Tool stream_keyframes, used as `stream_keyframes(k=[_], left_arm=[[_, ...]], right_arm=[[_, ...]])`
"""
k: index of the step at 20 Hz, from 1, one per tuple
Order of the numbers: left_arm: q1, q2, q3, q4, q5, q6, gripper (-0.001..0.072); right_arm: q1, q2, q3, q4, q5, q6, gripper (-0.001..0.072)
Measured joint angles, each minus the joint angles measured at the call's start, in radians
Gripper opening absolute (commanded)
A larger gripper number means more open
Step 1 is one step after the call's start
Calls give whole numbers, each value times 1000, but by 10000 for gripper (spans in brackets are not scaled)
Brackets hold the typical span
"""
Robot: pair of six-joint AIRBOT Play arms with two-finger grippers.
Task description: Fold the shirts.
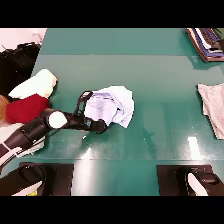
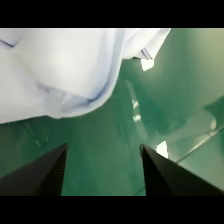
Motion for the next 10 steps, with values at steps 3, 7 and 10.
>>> stream_keyframes(k=[3,7,10], left_arm=[[-18,-36,-39,-13,101,-4,540],[-27,-94,-55,-21,205,-7,538],[-29,-120,-58,-23,241,-7,86]], right_arm=[[5,-26,0,3,41,0,14],[49,-48,0,4,60,0,14],[82,-60,0,-1,60,0,14]])
